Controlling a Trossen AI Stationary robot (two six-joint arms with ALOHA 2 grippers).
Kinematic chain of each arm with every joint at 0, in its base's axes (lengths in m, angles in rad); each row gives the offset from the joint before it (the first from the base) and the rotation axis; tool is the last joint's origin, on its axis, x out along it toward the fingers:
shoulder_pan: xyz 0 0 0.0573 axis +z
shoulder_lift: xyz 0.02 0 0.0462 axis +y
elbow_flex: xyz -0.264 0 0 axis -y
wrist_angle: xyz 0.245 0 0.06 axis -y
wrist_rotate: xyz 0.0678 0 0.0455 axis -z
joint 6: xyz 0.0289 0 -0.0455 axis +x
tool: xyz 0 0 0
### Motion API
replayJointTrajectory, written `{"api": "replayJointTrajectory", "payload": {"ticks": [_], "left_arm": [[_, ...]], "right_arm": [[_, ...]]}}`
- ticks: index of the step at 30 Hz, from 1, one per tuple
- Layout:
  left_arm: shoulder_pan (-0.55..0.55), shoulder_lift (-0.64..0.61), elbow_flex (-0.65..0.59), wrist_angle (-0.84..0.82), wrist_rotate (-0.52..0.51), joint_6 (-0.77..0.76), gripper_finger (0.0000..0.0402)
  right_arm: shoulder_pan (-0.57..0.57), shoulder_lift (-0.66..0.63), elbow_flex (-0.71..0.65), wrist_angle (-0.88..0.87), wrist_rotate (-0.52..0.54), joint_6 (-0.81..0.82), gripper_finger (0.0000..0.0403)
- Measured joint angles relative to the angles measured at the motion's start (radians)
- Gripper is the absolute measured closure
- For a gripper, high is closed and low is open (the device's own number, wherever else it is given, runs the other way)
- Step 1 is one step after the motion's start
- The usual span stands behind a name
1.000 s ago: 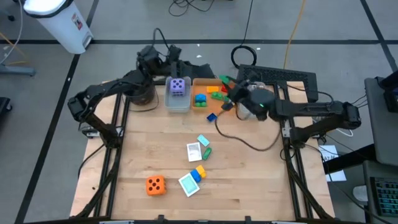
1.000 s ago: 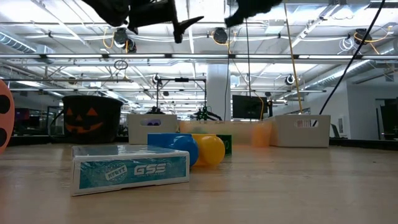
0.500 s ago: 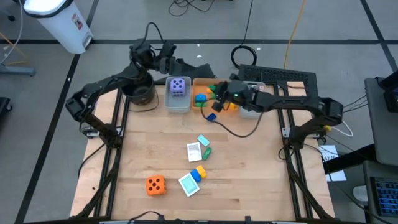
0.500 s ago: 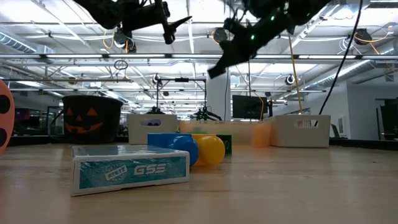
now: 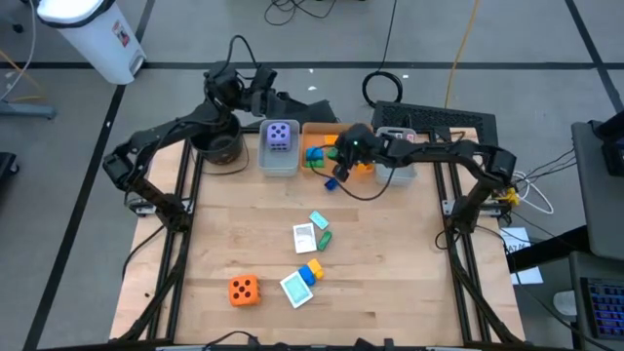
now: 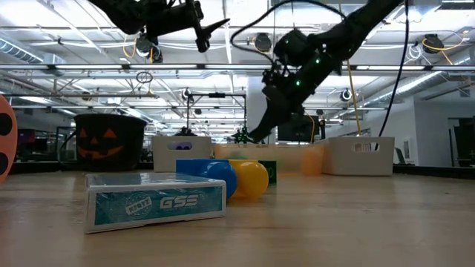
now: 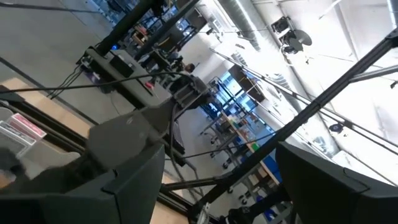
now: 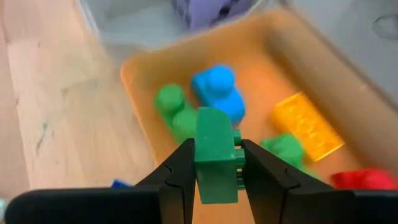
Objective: Pick & Place Toys
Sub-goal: Put the top dark green game piece into the orange bin
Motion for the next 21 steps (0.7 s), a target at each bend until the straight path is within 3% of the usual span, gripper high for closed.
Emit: {"api": "replayJointTrajectory", "payload": {"ticks": [12, 21], "left_arm": [[-0.006, 0.000, 0.000, -0.002, -0.037, 0.016, 0.0087], [-0.035, 0.000, 0.000, -0.011, -0.037, 0.019, 0.0087]], "right_arm": [[-0.032, 0.110, 0.000, -0.008, -0.055, 0.101, 0.0312], [-0.038, 0.113, 0.000, -0.005, -0.054, 0.112, 0.0301]]}}
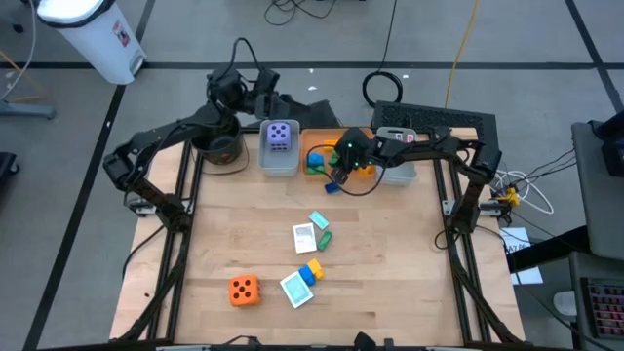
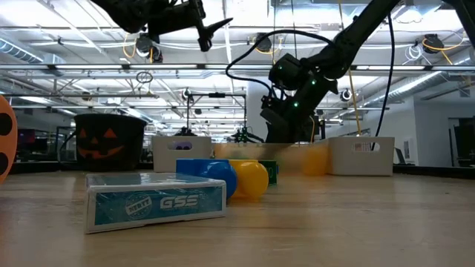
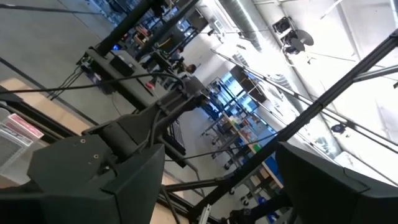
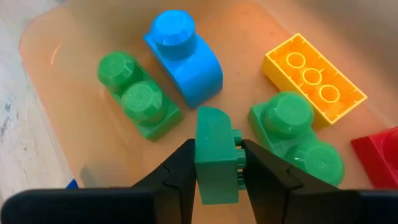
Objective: Pick & Place Toys
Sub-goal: Put the top dark green game piece into the orange bin, then put the blue game piece into the orange bin
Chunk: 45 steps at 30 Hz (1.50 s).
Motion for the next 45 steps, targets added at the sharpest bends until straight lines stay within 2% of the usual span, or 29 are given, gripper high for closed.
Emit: {"api": "replayJointTrajectory", "payload": {"ticks": [8, 19, 24, 27, 33, 37, 40, 45], "left_arm": [[-0.028, 0.000, 0.000, 0.000, -0.001, 0.000, 0.0087], [-0.045, 0.000, 0.000, 0.000, -0.028, -0.002, 0.0087], [-0.044, 0.000, 0.000, 0.000, -0.024, -0.003, 0.0087], [-0.045, 0.000, 0.000, 0.000, -0.005, -0.003, 0.0087], [-0.058, -0.010, 0.000, -0.029, 0.044, 0.022, 0.0087], [-0.085, -0.047, 0.000, -0.170, 0.041, 0.122, 0.0087], [-0.107, -0.089, 0.000, -0.357, 0.001, 0.247, 0.0087], [-0.175, -0.159, 0.000, -0.677, -0.162, 0.467, 0.0087]], "right_arm": [[0.000, 0.000, 0.000, 0.000, -0.027, 0.004, 0.0261], [-0.047, -0.009, 0.042, -0.001, 0.004, 0.050, 0.0201], [-0.085, -0.012, 0.098, 0.000, -0.008, 0.118, 0.0196], [-0.100, -0.053, 0.111, 0.008, -0.069, 0.086, 0.0200], [-0.101, -0.188, 0.114, 0.034, -0.070, 0.016, 0.0214], [-0.092, -0.291, 0.100, 0.046, -0.071, 0.042, 0.0219], [-0.077, -0.364, 0.066, 0.053, -0.072, 0.088, 0.0219], [-0.027, -0.480, -0.024, 0.111, -0.071, 0.223, 0.0216]]}}
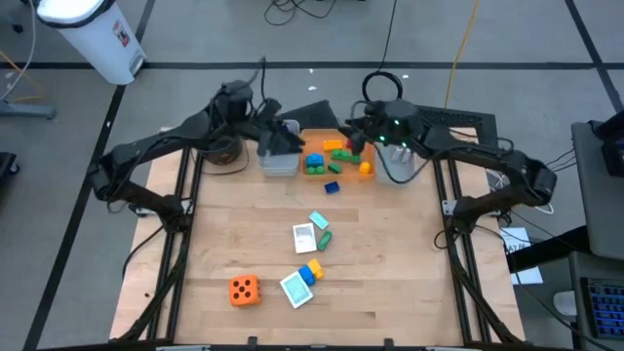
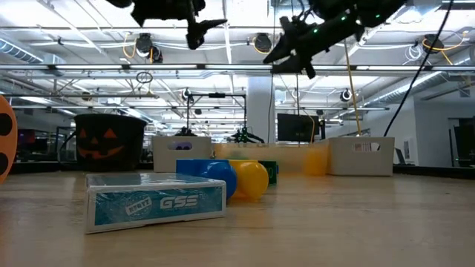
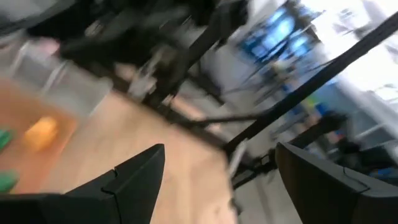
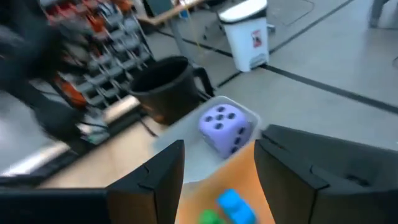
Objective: Pick & Place Toys
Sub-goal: Put the blue game piece into the orange bin
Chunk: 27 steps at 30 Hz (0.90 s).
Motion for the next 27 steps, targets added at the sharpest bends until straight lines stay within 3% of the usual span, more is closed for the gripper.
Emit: {"api": "replayJointTrajectory", "payload": {"ticks": [5, 11, 15, 21, 27], "left_arm": [[-0.109, -0.028, 0.000, -0.197, -0.156, 0.114, 0.0087], [-0.258, -0.023, 0.000, -0.313, -0.284, 0.129, 0.0087], [-0.347, -0.018, -0.001, -0.387, -0.395, 0.127, 0.0087], [-0.460, -0.019, -0.001, -0.463, -0.562, 0.012, 0.0087], [-0.591, -0.019, -0.001, -0.473, -0.798, -0.144, 0.0087]], "right_arm": [[0.103, -0.084, -0.120, 0.149, -0.004, 0.065, 0.0220], [0.244, -0.108, -0.259, 0.366, 0.003, 0.134, 0.0222], [0.330, -0.108, -0.305, 0.393, 0.069, 0.175, 0.0223], [0.426, -0.108, -0.321, 0.411, 0.101, 0.166, 0.0225], [0.514, -0.126, -0.320, 0.397, 0.099, 0.072, 0.0226]]}}
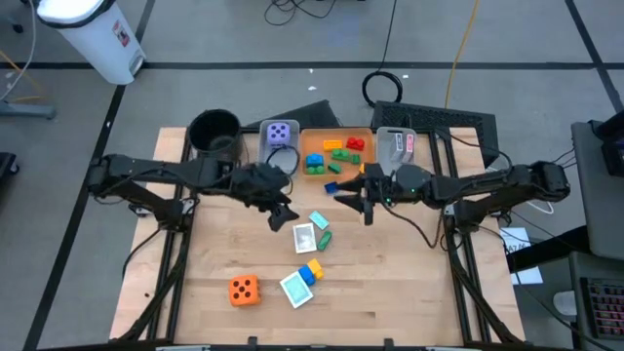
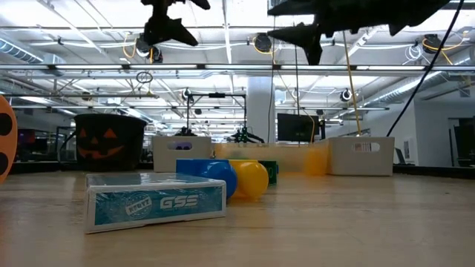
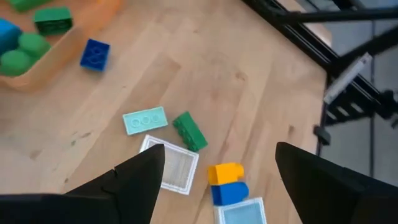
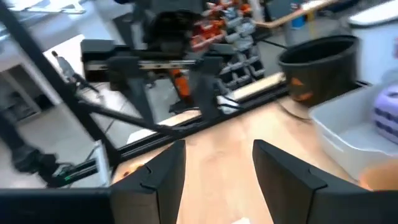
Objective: Pick & Place Toys
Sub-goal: Put the blue game piece into the orange bin
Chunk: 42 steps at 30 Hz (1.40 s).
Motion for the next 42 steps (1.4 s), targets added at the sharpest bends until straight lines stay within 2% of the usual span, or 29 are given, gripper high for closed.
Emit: {"api": "replayJointTrajectory", "payload": {"ticks": [4, 10, 15, 17, 24, 27, 34, 42], "left_arm": [[-0.101, 0.011, 0.000, 0.015, -0.099, -0.129, 0.0087], [-0.247, 0.055, 0.001, 0.026, -0.185, -0.353, 0.0087], [-0.331, 0.107, 0.001, 0.023, -0.268, -0.540, 0.0087], [-0.349, 0.132, 0.001, 0.043, -0.268, -0.583, 0.0087], [-0.376, 0.272, 0.001, 0.230, -0.135, -0.563, 0.0087], [-0.364, 0.333, 0.001, 0.247, -0.086, -0.554, 0.0087], [-0.313, 0.431, 0.000, 0.255, -0.051, -0.476, 0.0087], [-0.274, 0.440, 0.000, 0.217, 0.001, -0.399, 0.0087]], "right_arm": [[0.082, -0.028, 0.000, -0.060, -0.003, -0.014, 0.0228], [0.217, -0.056, 0.000, -0.178, 0.002, -0.053, 0.0228], [0.287, -0.056, 0.000, -0.232, 0.005, -0.050, 0.0228], [0.306, -0.056, 0.000, -0.249, 0.005, -0.049, 0.0230], [0.347, -0.056, 0.000, -0.278, 0.006, -0.031, 0.0231], [0.348, -0.056, 0.000, -0.278, 0.008, -0.024, 0.0232], [0.348, -0.056, 0.000, -0.287, 0.060, -0.004, 0.0232], [0.347, -0.056, 0.000, -0.313, 0.087, 0.003, 0.0232]]}}
